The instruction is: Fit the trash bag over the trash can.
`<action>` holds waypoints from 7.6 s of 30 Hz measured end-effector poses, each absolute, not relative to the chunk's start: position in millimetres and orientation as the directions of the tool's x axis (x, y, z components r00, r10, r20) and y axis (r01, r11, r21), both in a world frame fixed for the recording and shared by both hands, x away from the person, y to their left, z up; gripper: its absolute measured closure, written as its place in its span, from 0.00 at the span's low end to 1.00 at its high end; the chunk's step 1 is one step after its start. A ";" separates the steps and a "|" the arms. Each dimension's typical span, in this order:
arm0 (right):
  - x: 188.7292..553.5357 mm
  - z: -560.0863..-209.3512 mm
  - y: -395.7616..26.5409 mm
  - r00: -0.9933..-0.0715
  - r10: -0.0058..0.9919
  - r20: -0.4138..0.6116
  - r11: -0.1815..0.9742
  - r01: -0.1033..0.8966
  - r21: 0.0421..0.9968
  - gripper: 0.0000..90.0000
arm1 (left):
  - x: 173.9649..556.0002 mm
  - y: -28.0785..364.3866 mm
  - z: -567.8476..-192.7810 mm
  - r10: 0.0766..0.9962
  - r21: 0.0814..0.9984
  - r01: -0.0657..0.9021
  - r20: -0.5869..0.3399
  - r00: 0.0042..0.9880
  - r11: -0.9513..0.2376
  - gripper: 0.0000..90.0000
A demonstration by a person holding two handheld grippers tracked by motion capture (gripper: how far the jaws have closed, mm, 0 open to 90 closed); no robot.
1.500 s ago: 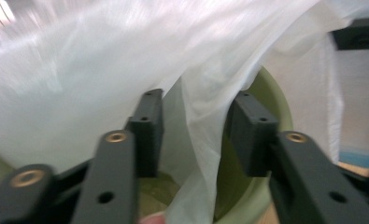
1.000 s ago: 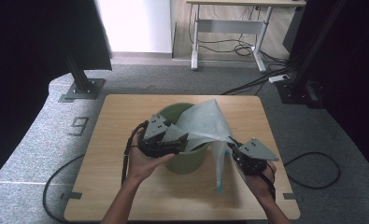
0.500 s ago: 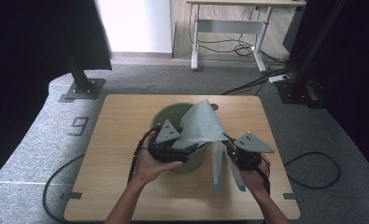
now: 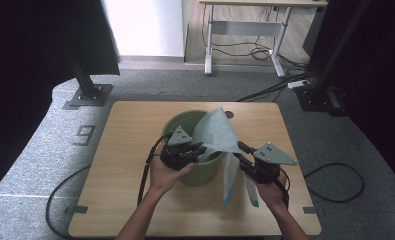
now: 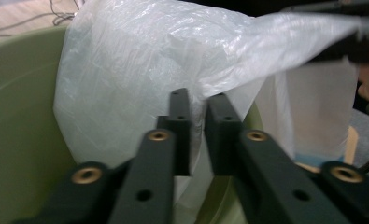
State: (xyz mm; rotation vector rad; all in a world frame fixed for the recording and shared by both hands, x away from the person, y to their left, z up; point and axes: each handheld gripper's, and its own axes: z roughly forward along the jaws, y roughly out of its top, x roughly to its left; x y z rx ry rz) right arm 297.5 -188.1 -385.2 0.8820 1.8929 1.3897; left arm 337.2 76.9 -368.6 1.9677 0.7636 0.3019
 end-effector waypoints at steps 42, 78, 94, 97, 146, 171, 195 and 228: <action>287.1 -463.8 -184.7 -0.425 0.904 -0.046 0.164 0.244 0.956 0.97 | 338.7 95.8 -373.1 0.648 0.850 0.441 -0.166 0.743 -0.288 1.00; 304.7 -370.3 -162.3 -0.547 0.813 -0.198 0.311 0.120 0.943 0.97 | 319.2 105.3 -347.1 0.655 0.920 0.276 -0.030 0.755 -0.277 0.39; 293.7 -373.5 -174.7 -0.630 0.765 -0.133 0.263 0.116 0.958 0.88 | 337.7 119.8 -353.4 0.608 0.910 0.339 -0.133 0.783 -0.238 1.00; 289.5 -376.6 -176.6 -0.644 0.752 -0.140 0.255 0.089 0.963 0.72 | 343.1 129.4 -357.5 0.626 0.906 0.371 -0.172 0.761 -0.202 1.00; 338.7 -410.6 -245.0 -0.664 0.748 0.025 0.136 0.190 0.972 0.98 | 365.8 199.8 -373.5 0.694 0.898 0.434 -0.268 0.669 -0.071 0.99; 319.7 -377.4 -273.5 -0.591 0.806 -0.035 0.160 0.160 0.974 0.98 | 342.5 187.5 -360.1 0.677 0.899 0.387 -0.156 0.720 -0.205 0.42; 308.8 -368.0 -233.3 -0.672 0.740 -0.013 0.158 0.155 0.975 0.98 | 327.7 142.9 -347.8 0.596 0.901 0.375 -0.181 0.782 -0.219 0.32; 313.1 -381.4 -218.1 -0.664 0.748 0.008 0.157 0.190 0.969 0.98 | 329.3 57.5 -364.9 0.622 0.815 0.415 -0.088 0.778 -0.404 0.35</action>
